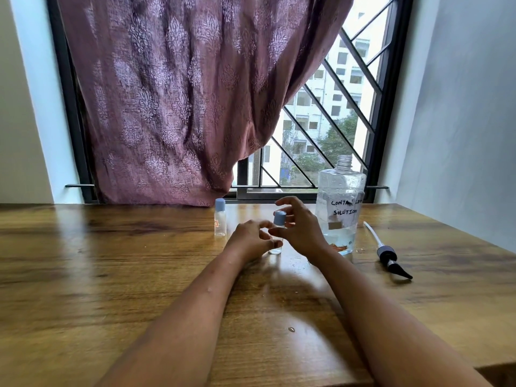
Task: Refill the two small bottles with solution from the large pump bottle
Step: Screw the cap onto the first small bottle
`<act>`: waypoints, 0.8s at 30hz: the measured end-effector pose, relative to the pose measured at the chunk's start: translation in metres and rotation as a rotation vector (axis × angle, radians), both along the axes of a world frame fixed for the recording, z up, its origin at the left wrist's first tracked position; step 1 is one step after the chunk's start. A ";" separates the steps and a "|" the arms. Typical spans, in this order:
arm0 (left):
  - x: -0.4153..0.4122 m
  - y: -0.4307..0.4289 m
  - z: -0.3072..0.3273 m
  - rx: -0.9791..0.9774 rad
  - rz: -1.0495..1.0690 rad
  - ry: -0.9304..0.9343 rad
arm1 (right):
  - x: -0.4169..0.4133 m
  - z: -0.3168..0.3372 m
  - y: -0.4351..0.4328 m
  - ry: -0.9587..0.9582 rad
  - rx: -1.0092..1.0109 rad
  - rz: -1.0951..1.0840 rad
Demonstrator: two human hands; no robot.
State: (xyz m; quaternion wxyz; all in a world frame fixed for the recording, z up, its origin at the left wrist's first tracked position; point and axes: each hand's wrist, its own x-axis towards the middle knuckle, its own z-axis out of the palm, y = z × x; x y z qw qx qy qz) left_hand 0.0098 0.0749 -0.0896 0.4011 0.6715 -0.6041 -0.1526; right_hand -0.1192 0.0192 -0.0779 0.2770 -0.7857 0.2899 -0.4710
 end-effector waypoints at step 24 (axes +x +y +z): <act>-0.003 0.003 -0.001 -0.016 0.056 -0.082 | -0.002 0.000 0.000 0.078 0.068 -0.056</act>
